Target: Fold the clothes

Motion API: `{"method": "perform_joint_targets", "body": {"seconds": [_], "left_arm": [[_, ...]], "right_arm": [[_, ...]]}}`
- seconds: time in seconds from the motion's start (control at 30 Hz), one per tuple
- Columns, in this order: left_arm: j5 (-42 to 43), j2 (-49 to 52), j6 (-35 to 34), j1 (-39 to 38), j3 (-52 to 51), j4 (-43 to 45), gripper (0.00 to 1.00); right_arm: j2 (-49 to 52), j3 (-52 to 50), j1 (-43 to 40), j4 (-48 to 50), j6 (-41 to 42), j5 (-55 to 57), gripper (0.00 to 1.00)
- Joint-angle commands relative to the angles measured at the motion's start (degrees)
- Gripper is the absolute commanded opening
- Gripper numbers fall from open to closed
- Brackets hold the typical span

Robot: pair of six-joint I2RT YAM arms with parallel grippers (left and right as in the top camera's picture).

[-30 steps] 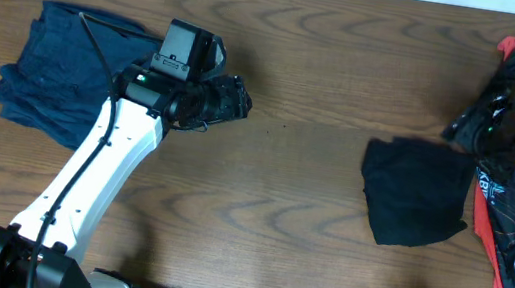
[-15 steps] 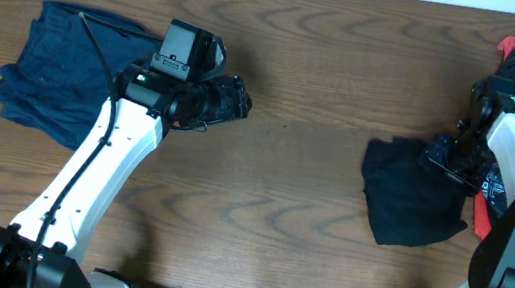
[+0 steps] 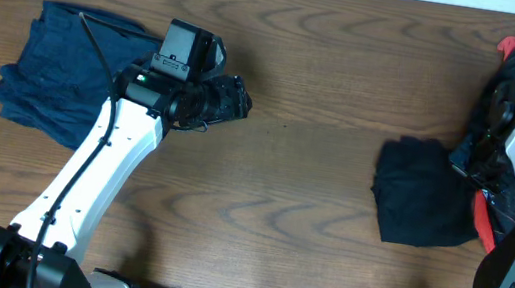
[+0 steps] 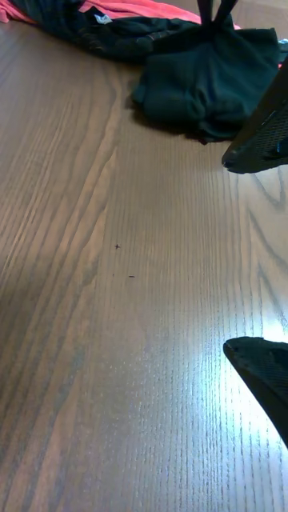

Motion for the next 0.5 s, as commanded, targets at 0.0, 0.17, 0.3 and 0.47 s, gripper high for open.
{"method": "perform_joint_targets", "body": {"seconds": [0.0,0.17,0.3,0.47], "left_arm": [[-0.28,0.33,0.98,-0.04,0.42,0.00,0.67],[-0.26,0.33,0.96,-0.04,0.42,0.02,0.67],[-0.24,0.33,0.96,-0.15,0.42,0.00,0.67],[-0.28,0.33,0.98,-0.42,0.42,0.02,0.67]], "right_arm": [[-0.76,-2.43,-1.22,-0.52,5.77,6.80,0.05],[-0.76,-8.66,-1.33,2.86,11.91,11.63,0.12],[-0.76,-13.77,-1.73,5.97,14.86,12.63,0.13],[-0.76,-18.99,-1.53,11.91,11.47,6.27,0.12]]}}
